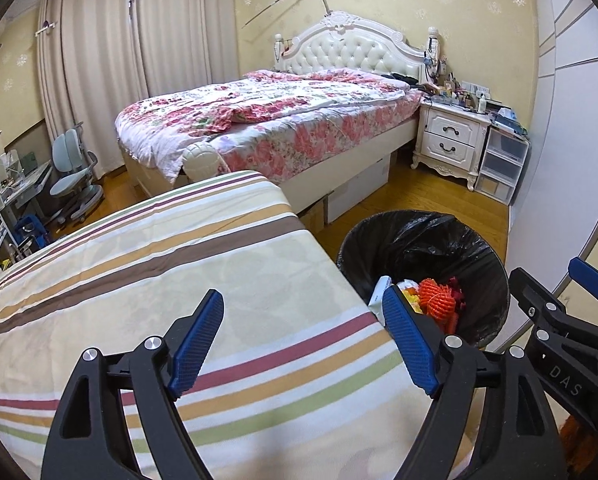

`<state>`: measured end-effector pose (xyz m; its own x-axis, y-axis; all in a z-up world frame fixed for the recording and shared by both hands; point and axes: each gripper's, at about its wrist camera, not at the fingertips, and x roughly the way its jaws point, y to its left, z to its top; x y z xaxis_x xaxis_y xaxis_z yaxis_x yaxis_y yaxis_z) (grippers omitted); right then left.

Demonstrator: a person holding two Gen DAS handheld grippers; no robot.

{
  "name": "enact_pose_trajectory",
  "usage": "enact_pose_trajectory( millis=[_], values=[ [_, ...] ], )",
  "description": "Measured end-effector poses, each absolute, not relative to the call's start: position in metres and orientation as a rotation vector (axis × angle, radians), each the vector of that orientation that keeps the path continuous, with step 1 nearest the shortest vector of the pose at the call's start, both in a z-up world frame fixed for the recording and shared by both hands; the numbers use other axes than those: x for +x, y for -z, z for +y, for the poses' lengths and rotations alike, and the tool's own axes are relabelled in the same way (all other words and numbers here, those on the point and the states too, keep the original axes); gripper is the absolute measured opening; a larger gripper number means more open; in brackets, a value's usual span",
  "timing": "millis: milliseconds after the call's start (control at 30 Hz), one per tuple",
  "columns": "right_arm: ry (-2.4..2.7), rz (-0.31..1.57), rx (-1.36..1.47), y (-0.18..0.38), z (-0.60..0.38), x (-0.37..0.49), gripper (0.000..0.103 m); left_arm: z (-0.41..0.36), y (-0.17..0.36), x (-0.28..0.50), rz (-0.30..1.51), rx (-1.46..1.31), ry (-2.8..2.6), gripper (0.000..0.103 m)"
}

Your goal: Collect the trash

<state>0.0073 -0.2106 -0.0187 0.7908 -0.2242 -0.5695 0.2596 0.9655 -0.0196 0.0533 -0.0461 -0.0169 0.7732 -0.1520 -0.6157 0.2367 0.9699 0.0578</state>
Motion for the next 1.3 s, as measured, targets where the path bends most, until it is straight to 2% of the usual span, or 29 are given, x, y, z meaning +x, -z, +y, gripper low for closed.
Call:
enact_pose_trajectory(
  millis=[400, 1300],
  values=[
    [0.221, 0.572, 0.051, 0.008, -0.19, -0.023, 0.083, -0.026, 0.011, 0.024, 0.629, 0.118, 0.185, 0.081],
    [0.214, 0.561, 0.045, 0.004, -0.185, -0.031, 0.084, -0.024, 0.01, 0.019, 0.623, 0.102, 0.18, 0.081]
  ],
)
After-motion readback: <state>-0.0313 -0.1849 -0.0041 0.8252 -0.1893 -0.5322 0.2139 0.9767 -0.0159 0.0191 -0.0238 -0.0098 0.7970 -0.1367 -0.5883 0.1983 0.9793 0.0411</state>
